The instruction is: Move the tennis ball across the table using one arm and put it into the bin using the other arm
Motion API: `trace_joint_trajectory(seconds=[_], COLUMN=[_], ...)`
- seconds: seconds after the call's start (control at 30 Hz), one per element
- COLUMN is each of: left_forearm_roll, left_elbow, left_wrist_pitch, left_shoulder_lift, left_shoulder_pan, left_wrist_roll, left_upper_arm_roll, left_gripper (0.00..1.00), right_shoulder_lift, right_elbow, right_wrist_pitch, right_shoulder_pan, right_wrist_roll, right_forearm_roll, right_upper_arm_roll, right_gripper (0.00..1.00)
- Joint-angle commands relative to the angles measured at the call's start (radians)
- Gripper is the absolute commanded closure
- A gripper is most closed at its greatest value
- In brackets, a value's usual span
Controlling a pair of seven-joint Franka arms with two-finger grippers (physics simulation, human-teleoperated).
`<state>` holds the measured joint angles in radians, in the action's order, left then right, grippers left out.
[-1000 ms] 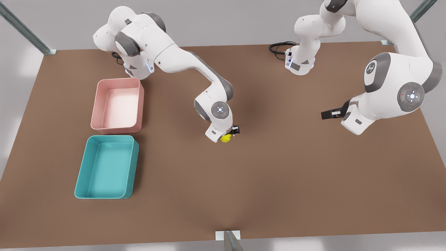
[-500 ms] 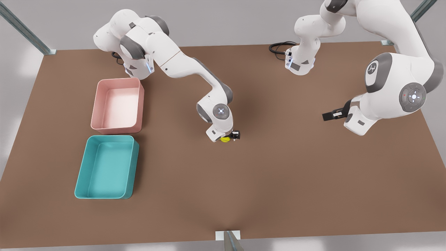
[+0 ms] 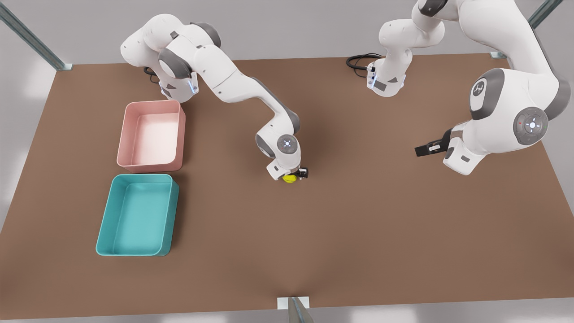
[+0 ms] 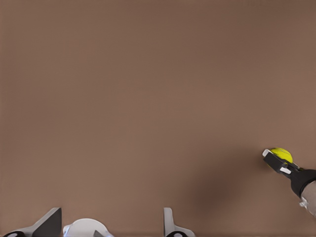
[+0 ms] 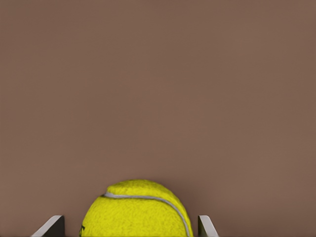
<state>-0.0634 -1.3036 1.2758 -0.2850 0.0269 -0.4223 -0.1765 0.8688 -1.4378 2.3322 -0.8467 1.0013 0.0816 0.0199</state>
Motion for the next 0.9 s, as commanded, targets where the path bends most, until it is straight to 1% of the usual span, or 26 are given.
trace_joint_trajectory(seconds=[0.0,0.03,0.1,0.13,0.2,0.43,0.5,0.53,0.6,0.63,0.7,0.8,0.87], left_forearm_roll=[0.000,0.000,0.000,0.000,0.000,-0.001,-0.001,-0.001,-0.001,-0.003,-0.012,-0.012,-0.012], left_elbow=[0.001,0.000,0.000,0.000,0.000,-0.003,-0.003,-0.003,-0.003,-0.003,-0.003,-0.003,-0.003], left_wrist_pitch=[0.000,-0.001,-0.001,-0.001,-0.001,-0.001,-0.003,-0.003,-0.004,-0.016,-0.021,-0.027,-0.027], left_shoulder_lift=[0.001,0.001,0.001,0.001,0.000,-0.002,-0.002,-0.002,0.000,0.000,0.000,0.000,0.000], left_shoulder_pan=[-0.001,0.001,0.001,0.001,0.001,-0.002,-0.004,-0.008,-0.013,-0.013,-0.013,-0.013,-0.013], left_wrist_roll=[-0.026,-0.026,-0.026,-0.026,-0.026,-0.024,-0.024,-0.026,-0.027,-0.026,-0.027,-0.027,-0.027], left_upper_arm_roll=[-0.001,0.000,0.000,0.000,0.000,-0.001,-0.001,-0.003,-0.008,-0.008,-0.014,-0.015,-0.015], left_gripper=[0.00,0.00,0.00,0.00,0.00,0.00,0.00,0.00,0.00,0.00,0.00,0.00,0.00], right_shoulder_lift=[-0.001,-0.001,-0.001,-0.001,-0.001,-0.031,-0.091,-0.129,-0.232,-0.298,-0.383,-0.444,-0.450], right_elbow=[0.000,0.000,0.000,0.000,0.000,0.004,-0.015,-0.047,-0.136,-0.181,-0.230,-0.251,-0.254], right_wrist_pitch=[0.006,0.006,0.006,0.006,0.006,0.003,-0.039,-0.048,-0.131,-0.200,-0.323,-0.461,-0.504], right_shoulder_pan=[0.001,0.001,0.001,0.003,0.006,0.038,0.077,0.100,0.161,0.216,0.348,0.512,0.664], right_wrist_roll=[0.048,0.046,0.042,0.042,0.042,-0.039,-0.127,-0.196,-0.383,-0.512,-0.720,-0.938,-1.110], right_forearm_roll=[0.000,0.000,0.001,0.001,0.001,0.014,0.015,0.018,0.018,0.020,0.018,-0.003,-0.103], right_upper_arm_roll=[0.000,0.000,0.000,0.000,0.000,-0.009,-0.021,-0.021,-0.018,-0.018,-0.018,-0.011,-0.009], right_gripper=[0.00,0.02,0.14,0.22,0.33,0.34,0.34,0.34,0.34,0.34,0.34,0.34,0.34])
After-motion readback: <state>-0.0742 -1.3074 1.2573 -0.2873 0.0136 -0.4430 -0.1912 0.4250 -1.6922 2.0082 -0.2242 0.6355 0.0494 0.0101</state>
